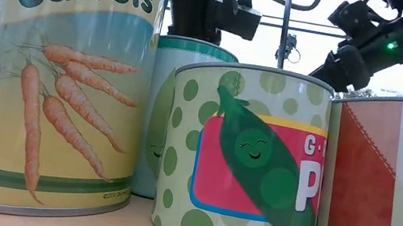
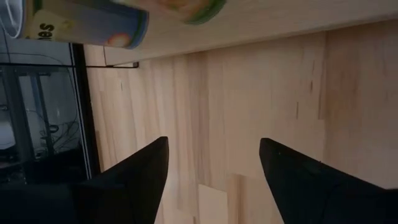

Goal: Pick and place cans onto a shelf
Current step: Put the canned oranges on the shelf

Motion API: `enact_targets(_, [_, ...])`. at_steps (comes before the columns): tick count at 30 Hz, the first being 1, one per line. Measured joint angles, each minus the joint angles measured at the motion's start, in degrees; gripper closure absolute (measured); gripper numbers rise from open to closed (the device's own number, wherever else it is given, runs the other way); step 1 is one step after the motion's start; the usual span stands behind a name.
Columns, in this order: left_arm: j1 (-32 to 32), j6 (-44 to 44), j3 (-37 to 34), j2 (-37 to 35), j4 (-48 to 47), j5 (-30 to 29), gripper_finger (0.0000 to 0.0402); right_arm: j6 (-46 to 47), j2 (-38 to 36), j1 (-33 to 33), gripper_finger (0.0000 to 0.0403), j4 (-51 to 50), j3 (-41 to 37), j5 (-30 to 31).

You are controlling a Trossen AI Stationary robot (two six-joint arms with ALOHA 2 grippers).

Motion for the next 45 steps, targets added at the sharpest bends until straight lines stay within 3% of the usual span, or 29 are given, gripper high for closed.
enact_targets(14, [-0.6, 3.5, 0.1, -1.1, -1.3, 0.2, 0.0152, -0.2, 0.4, 3.9, 0.003, -4.6, 5.8, -2.8])
enact_targets(22, [-0.2, -0.5, 0.1, -4.6, -5.5, 0.2, 0.0152, -3.3, 8.6, 3.4, 0.003, -4.7, 9.0, -3.7])
enact_targets(29, [-0.6, -1.9, -0.2, -4.9, -6.0, 0.2, 0.0152, -9.2, 15.7, 2.8, 0.003, -3.8, 11.9, 2.9])
enact_targets(34, [-0.9, -3.1, -4.3, -5.5, -4.9, 0.1, 0.0152, -14.1, 19.3, 0.8, 0.003, -2.1, 12.5, 6.5])
enact_targets(45, [-3.1, -4.5, -10.4, -5.9, -1.6, 0.0, 0.0152, -16.5, 18.6, -2.3, 0.003, 0.3, 12.5, 3.6])
